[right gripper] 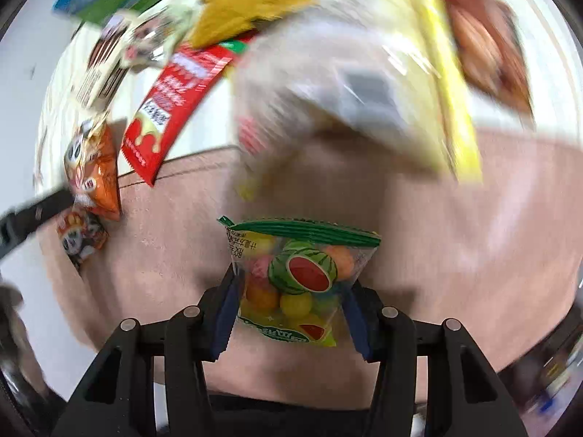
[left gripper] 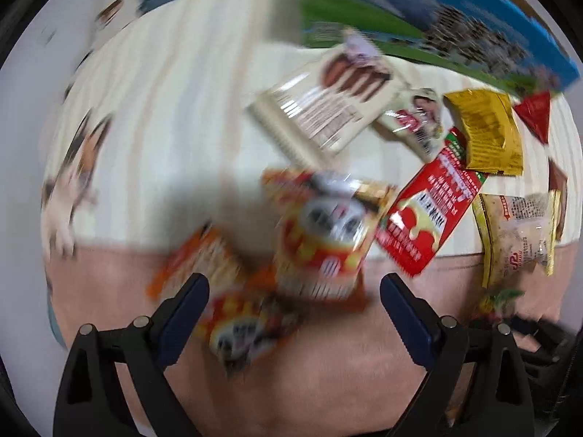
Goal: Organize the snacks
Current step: 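Grasp the panda seed bag with left tool while right grasps fruit candy bag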
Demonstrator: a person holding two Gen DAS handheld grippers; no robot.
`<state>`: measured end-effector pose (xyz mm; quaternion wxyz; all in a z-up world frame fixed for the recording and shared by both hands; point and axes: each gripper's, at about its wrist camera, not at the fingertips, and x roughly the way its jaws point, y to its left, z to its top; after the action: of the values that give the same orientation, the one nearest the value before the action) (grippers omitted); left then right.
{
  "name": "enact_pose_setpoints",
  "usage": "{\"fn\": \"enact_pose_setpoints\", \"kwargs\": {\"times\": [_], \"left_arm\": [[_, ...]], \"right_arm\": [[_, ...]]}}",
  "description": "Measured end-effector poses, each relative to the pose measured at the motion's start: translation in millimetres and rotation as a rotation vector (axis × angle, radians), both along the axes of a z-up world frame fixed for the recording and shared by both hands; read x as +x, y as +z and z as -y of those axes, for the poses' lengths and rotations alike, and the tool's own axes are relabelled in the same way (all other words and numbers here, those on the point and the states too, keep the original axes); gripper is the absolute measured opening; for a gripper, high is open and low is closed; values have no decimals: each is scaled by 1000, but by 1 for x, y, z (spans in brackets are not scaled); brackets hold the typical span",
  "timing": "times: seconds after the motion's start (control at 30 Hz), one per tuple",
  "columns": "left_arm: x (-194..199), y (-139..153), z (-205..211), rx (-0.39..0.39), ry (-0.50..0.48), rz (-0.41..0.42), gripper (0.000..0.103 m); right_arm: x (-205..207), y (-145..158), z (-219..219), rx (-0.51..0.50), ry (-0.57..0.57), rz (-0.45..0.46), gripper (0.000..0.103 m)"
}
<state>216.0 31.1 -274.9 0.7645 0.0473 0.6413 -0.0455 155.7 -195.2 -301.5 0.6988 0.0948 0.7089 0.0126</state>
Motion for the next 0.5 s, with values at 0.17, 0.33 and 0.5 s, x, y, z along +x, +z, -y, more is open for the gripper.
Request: {"fn": "enact_pose_setpoints", "kwargs": {"times": [0.17, 0.33, 0.5], "left_arm": [[24, -17, 20, -23, -83, -31, 68], [14, -30, -1, -160, 57, -92, 55], [-30, -38, -15, -215, 133, -142, 55]], "right_arm": [[24, 5, -11, -34, 30, -7, 69], [23, 9, 1, -10, -69, -13, 73], [13, -4, 8, -4, -74, -6, 54]]}}
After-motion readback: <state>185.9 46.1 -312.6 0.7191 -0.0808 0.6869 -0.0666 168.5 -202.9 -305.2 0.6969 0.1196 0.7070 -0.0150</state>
